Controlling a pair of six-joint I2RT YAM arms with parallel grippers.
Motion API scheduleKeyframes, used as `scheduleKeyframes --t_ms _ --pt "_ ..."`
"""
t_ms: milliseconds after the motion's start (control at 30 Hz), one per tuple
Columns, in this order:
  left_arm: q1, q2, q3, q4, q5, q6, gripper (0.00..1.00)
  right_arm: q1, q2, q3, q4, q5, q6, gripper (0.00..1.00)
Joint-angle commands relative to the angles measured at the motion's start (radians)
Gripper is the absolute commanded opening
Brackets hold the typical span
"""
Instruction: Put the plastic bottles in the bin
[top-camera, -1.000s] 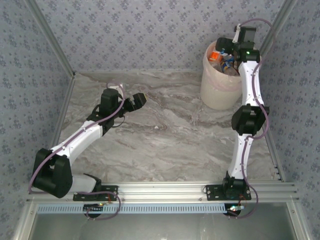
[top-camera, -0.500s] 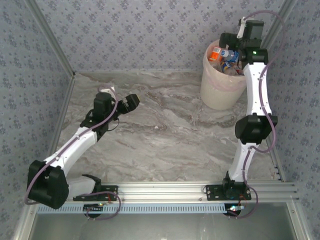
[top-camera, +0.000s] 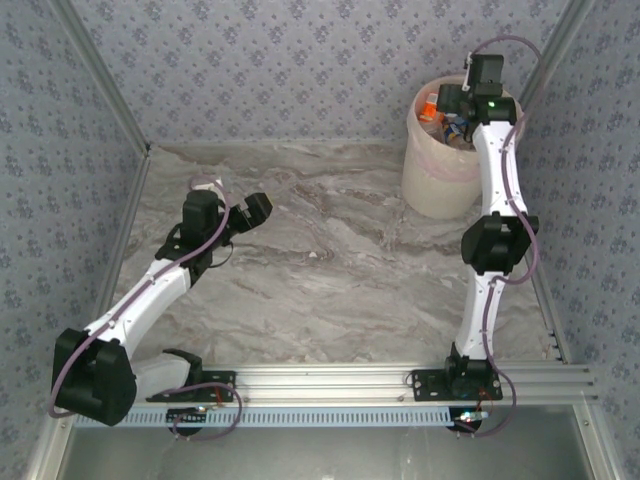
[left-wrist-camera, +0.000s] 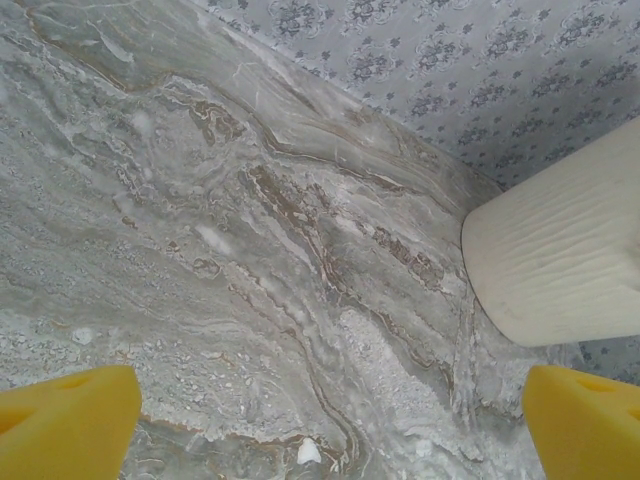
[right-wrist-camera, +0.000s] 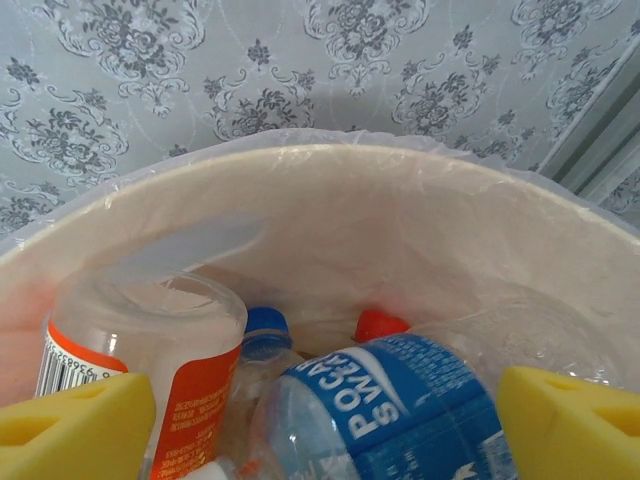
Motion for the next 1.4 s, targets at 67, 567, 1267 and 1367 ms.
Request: scheduleKeyframes --t_ms 67,567,1267,1367 --pt "0.015 -0.037 0.007 -0.026 -0.036 -0.006 0.98 -0.007 -0.185 -0.093 0.05 -0.074 0.001 0.93" --pt "0.091 -0.424 -0.083 -0.269 -0.809 0.171 0.98 0.05 -1.058 -1.284 0.742 -0.137 0.193 1.0" --pt "0.311 -0.062 -0.342 0.253 -0.732 0.435 0.98 0.029 -0.932 -2.01 1.116 0.165 0.17 1.0" --pt "0.317 0.048 -0.34 0.376 -0.636 0.508 0.98 0.015 -0.84 -2.003 1.192 0.082 0.129 1.0"
